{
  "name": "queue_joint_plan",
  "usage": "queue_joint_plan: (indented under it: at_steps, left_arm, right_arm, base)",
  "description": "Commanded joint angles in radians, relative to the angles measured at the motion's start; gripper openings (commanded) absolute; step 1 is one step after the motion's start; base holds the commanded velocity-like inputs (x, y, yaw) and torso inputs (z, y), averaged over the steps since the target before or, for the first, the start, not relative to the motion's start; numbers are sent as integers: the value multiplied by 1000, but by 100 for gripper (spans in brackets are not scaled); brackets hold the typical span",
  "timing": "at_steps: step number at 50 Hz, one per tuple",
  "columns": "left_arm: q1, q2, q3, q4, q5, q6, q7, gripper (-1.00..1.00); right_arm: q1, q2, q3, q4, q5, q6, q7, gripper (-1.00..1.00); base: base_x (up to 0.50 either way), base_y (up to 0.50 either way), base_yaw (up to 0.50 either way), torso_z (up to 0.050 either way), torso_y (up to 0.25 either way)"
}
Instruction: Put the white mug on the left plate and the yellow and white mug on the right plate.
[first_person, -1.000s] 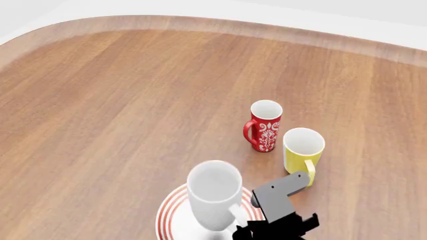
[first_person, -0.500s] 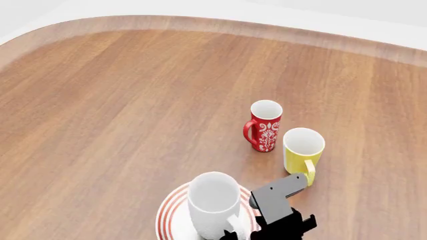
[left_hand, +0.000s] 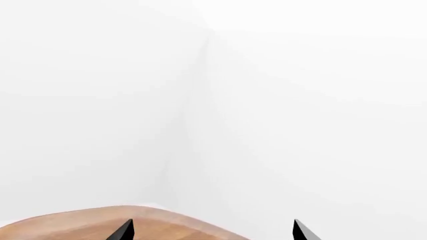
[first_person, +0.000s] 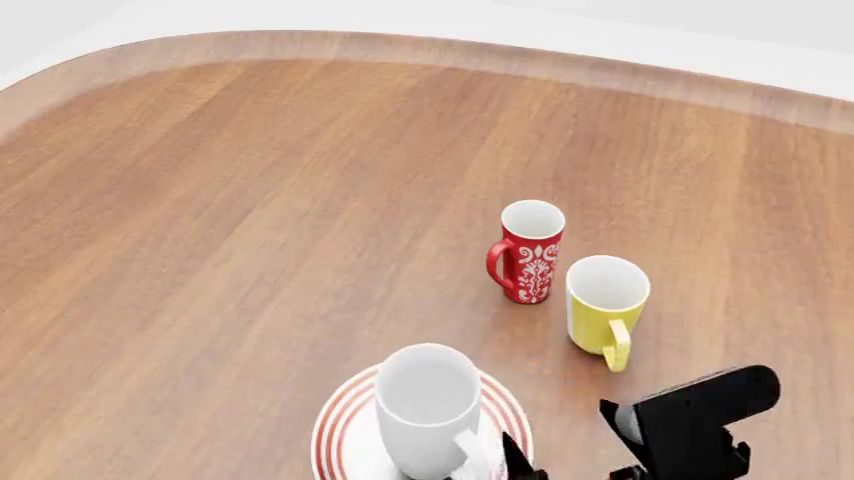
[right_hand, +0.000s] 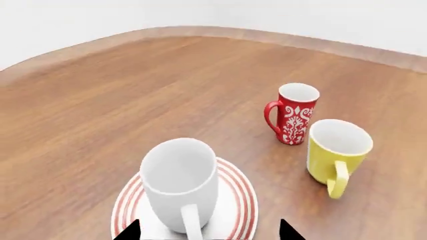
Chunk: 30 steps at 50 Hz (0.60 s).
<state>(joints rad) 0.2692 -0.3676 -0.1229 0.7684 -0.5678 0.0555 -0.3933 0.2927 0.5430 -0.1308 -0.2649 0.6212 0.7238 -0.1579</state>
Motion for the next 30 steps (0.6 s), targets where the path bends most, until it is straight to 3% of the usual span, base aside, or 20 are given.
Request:
queue_joint_plan:
  at_steps: [1, 19, 30]
  left_arm:
    - [-20, -4, 13, -7, 0, -6, -2, 100]
    - [-24, -7, 23, -4, 11, -6, -8, 100]
    - [-8, -11, 20, 5, 11, 6, -7, 100]
  right_arm:
    - [-45, 0, 134, -169, 32, -84, 68, 100]
    - [163, -172, 46, 124, -145, -157, 216, 100]
    - [194, -198, -8, 261, -311, -217, 351, 100]
  base:
    - [0, 0, 0, 0, 0]
    - [0, 0, 0, 0, 0]
    - [0, 0, 0, 0, 0]
